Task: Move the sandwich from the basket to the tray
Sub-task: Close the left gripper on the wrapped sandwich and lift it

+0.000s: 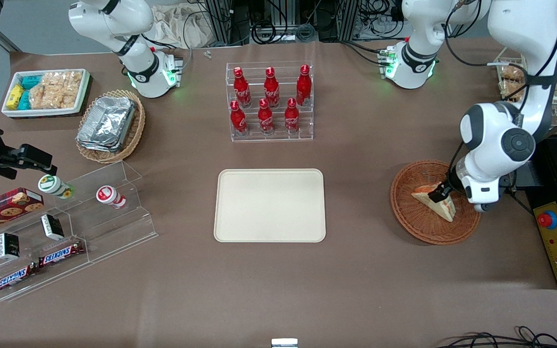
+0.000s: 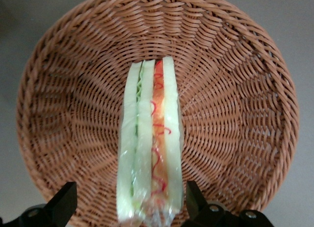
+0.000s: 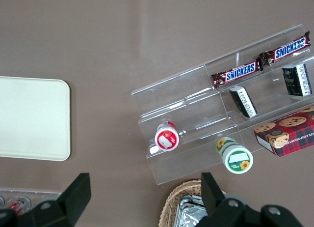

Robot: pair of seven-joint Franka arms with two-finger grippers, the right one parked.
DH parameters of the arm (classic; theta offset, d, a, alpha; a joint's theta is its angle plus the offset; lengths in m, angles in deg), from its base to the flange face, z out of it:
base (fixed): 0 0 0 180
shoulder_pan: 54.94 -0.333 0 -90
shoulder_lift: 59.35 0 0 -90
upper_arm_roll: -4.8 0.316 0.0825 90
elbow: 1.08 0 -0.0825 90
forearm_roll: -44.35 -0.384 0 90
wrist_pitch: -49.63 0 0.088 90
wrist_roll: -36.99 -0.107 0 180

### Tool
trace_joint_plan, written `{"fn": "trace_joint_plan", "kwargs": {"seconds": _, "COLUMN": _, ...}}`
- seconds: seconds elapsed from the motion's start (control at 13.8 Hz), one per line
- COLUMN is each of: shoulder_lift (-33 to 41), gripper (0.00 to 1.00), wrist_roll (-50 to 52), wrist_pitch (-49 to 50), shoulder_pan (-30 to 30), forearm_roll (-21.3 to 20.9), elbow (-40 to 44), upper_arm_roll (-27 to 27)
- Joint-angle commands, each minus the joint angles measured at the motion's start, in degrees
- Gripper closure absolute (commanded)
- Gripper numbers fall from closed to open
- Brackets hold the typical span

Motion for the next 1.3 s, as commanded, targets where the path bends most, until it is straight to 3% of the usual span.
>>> {"fn": "trace_joint_plan", "kwargs": {"seconds": 0.0, "shoulder_lift": -1.05, "gripper": 0.00, "wrist_roll": 2.75, "wrist_pitch": -2.61, "shoulder_pan": 0.08, "forearm_roll": 0.12, "elbow": -0.10, "upper_arm_roll": -0.18}}
{"fn": "trace_joint_plan", "kwargs": {"seconds": 0.07, "shoulder_lift": -2.44, "gripper": 0.00, "wrist_roll": 2.93, "wrist_pitch": -4.01, "shoulder_pan": 0.08, "forearm_roll": 0.12, "elbow": -0.01, "upper_arm_roll": -0.18}}
{"fn": "trace_joint_plan", "kwargs": {"seconds": 0.14, "shoulder_lift": -3.94, "gripper": 0.13, "wrist_roll": 3.02, "wrist_pitch": -6.11, "shoulder_pan": 0.16, "forearm_roll": 0.12, "elbow": -0.09, "upper_arm_roll": -0.18}}
{"fn": "trace_joint_plan", "kwargs": {"seconds": 0.22, "shoulder_lift": -4.74, "gripper": 0.73, "wrist_roll": 4.41, "wrist_pitch": -7.18, "shoulder_pan": 0.16, "forearm_roll": 0.12, "elbow": -0.01, "upper_arm_roll": -0.18}}
{"fn": "trace_joint_plan", "kwargs": {"seconds": 0.29, "shoulder_lift": -4.83, "gripper": 1.00, "wrist_roll": 4.77, "wrist_pitch": -7.19, "shoulder_pan": 0.08, "forearm_roll": 0.12, "elbow": 0.17, "upper_arm_roll": -0.18}}
{"fn": "trace_joint_plan", "kwargs": {"seconds": 0.58, "shoulder_lift": -1.16, "gripper": 1.00, "wrist_roll": 3.99, "wrist_pitch": -5.27, "shoulder_pan": 0.16, "forearm_roll": 0.03, "elbow": 0.70, "upper_arm_roll": -0.35}}
{"fn": "trace_joint_plan", "kwargs": {"seconds": 0.94, "shoulder_lift": 8.25, "gripper": 1.00, "wrist_roll": -10.46, "wrist_pitch": 23.70, "shoulder_pan": 0.25, "forearm_roll": 0.46, "elbow": 11.49, "upper_arm_roll": -1.31}}
{"fn": "trace_joint_plan", "kwargs": {"seconds": 1.08, "shoulder_lift": 9.84, "gripper": 1.00, "wrist_roll": -21.46, "wrist_pitch": 31.88, "shoulder_pan": 0.86, "forearm_roll": 2.56, "elbow": 15.00, "upper_arm_roll": -2.46}}
{"fn": "trace_joint_plan", "kwargs": {"seconds": 1.23, "shoulder_lift": 9.85, "gripper": 1.00, "wrist_roll": -24.22, "wrist_pitch": 34.73, "shoulder_pan": 0.87, "forearm_roll": 6.52, "elbow": 19.22, "upper_arm_roll": -6.48}}
